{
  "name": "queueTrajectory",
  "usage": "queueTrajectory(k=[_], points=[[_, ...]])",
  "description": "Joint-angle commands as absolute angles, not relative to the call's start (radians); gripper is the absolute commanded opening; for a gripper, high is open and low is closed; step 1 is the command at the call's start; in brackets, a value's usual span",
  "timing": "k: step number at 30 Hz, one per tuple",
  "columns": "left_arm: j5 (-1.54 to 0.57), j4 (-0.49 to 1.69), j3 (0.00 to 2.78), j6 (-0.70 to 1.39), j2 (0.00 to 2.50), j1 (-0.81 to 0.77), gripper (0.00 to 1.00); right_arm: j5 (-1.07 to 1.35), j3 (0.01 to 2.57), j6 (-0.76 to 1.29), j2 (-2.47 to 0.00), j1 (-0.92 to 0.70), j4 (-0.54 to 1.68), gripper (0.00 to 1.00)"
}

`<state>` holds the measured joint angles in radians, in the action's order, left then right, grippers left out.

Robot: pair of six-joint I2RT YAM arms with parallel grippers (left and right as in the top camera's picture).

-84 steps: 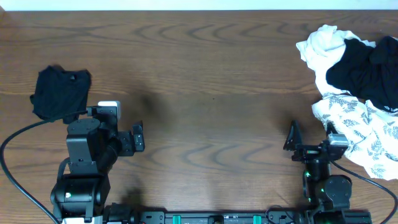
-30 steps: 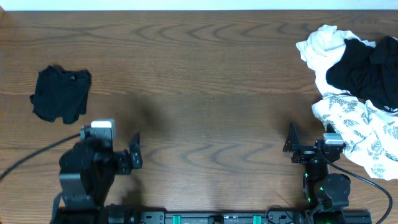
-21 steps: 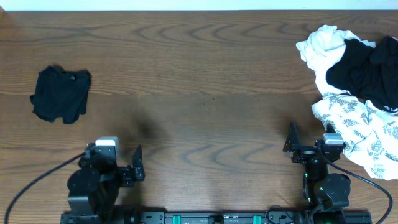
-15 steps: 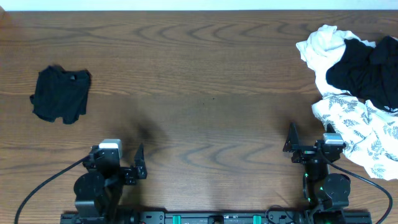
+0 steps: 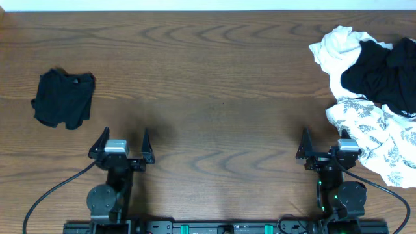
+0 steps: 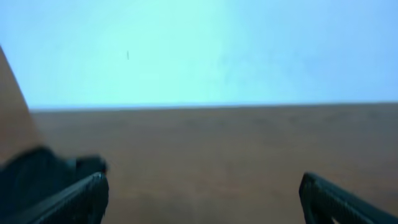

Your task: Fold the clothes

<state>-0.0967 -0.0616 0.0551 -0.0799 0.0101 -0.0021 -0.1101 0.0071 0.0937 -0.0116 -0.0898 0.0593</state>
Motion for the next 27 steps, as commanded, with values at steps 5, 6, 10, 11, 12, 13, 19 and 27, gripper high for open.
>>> queueTrajectory(k=[5, 6, 10, 11, 12, 13, 19, 27], points=[[-0.081, -0.138, 0.004, -0.198, 0.002, 0.001, 0.98, -0.124, 0.006, 0.077, -0.007, -0.085, 0.063, 0.99], [-0.082, -0.124, 0.004, -0.197, 0.002, 0.001, 0.98, -0.123, 0.006, 0.077, -0.007, -0.085, 0.063, 0.99], [-0.097, -0.019, 0.004, -0.197, 0.002, 0.001, 0.98, -0.123, 0.006, 0.077, -0.007, -0.085, 0.063, 0.99], [-0.096, 0.012, 0.004, -0.198, 0.002, 0.001, 0.98, -0.123, 0.006, 0.077, -0.007, -0.085, 0.063, 0.99], [-0.096, 0.048, 0.004, -0.198, 0.002, 0.001, 0.98, -0.123, 0.006, 0.077, -0.007, -0.085, 0.063, 0.99], [-0.093, 0.064, 0.004, -0.198, 0.002, 0.001, 0.98, -0.123, 0.006, 0.077, -0.007, -0.085, 0.063, 0.99], [-0.093, 0.063, 0.004, -0.198, 0.002, 0.001, 0.98, -0.123, 0.006, 0.077, -0.007, -0.085, 0.063, 0.99], [-0.093, 0.063, 0.004, -0.198, 0.002, 0.001, 0.98, -0.123, 0.006, 0.077, -0.007, -0.085, 0.063, 0.99]])
